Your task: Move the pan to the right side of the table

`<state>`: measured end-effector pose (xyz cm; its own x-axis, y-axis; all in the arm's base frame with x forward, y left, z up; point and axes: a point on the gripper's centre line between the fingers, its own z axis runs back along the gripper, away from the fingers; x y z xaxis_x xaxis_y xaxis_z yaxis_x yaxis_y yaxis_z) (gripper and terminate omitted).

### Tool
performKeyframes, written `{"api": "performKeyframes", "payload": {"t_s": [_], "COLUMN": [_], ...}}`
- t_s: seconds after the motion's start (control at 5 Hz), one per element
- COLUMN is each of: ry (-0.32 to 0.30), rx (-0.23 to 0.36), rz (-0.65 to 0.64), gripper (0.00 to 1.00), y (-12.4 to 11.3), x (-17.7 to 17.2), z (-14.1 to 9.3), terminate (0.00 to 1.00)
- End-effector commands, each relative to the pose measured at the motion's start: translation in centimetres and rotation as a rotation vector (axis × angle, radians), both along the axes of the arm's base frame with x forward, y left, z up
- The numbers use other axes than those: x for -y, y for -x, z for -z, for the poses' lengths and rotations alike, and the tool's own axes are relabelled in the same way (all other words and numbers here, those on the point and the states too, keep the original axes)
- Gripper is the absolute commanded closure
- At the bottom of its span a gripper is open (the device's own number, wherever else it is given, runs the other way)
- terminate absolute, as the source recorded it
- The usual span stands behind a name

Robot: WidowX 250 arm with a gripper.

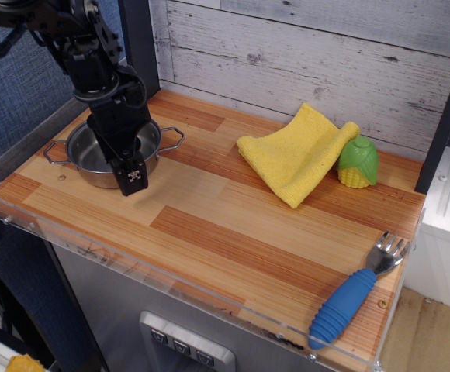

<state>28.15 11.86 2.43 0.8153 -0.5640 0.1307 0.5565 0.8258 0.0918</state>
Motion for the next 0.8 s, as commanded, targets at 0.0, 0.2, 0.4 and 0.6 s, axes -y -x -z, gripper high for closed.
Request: {"api": "performKeyframes", "payload": {"t_s": [0.0,0.2,0.4,0.6], "ry": [-0.015,-0.017,-0.016,-0.013], "rx": [0.029,0.033,0.029,0.027], "rz": [-0.036,-0.037,-0.032,-0.052], "gripper": [1.0,1.0,1.0,1.0], "y": [-0.8,-0.7,-0.6,-0.9], "x": [-0.8,-0.9,-0.9,-1.3], "z": [-0.8,-1.0,-1.2,-1.8], "terminate": [0.0,0.0,0.0,0.0]}}
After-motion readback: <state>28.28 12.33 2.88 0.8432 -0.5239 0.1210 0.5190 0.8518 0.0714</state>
